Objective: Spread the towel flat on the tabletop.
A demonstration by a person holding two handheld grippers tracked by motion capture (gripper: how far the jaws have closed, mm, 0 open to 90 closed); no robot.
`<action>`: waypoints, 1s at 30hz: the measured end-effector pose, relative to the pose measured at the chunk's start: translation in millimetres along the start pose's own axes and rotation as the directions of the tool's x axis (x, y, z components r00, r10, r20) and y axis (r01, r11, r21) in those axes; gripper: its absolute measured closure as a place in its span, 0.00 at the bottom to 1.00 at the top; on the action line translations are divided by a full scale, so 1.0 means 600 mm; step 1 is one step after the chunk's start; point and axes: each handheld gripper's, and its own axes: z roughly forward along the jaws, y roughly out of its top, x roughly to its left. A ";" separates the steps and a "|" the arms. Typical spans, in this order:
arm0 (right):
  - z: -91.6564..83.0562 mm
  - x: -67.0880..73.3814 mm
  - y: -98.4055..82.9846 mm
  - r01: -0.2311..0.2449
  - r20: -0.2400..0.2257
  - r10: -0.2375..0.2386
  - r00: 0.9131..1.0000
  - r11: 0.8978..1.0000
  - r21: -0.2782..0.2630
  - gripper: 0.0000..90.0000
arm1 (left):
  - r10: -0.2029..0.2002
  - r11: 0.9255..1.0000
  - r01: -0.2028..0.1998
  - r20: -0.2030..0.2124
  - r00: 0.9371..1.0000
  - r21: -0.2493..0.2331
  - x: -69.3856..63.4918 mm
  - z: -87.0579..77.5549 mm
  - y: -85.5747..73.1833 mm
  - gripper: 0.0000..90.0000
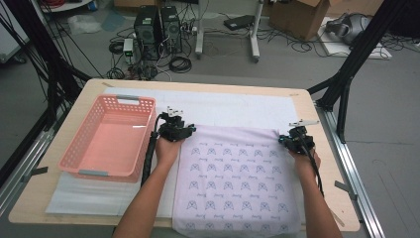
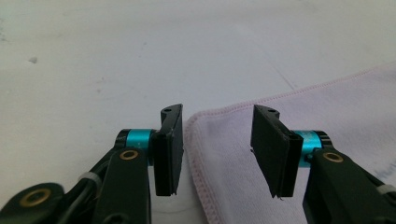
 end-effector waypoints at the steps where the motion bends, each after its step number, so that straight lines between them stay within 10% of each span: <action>1: 0.001 -0.004 -0.002 -0.024 0.004 0.024 1.000 1.000 -0.006 0.98 | 0.008 1.000 -0.008 0.009 1.000 -0.001 0.000 -0.002 -0.001 0.60; 7: -0.018 -0.009 -0.008 -0.080 -0.012 0.079 0.997 0.995 -0.062 0.69 | 0.009 0.998 -0.004 0.079 0.997 -0.062 -0.002 -0.022 -0.008 0.56; 13: -0.070 -0.006 -0.019 -0.069 -0.151 0.047 0.987 0.987 -0.147 0.51 | 0.018 0.996 -0.001 0.196 0.980 -0.088 -0.009 -0.050 -0.007 0.41; 18: -0.111 0.008 -0.045 -0.025 -0.197 -0.018 0.980 0.977 -0.213 0.43 | 0.059 0.989 -0.030 0.198 0.979 -0.146 -0.030 -0.078 -0.006 0.24; 30: -0.144 0.025 -0.105 -0.002 -0.255 -0.057 0.965 0.974 -0.228 0.24 | 0.149 0.973 -0.094 0.261 0.954 -0.211 -0.056 -0.119 -0.052 0.24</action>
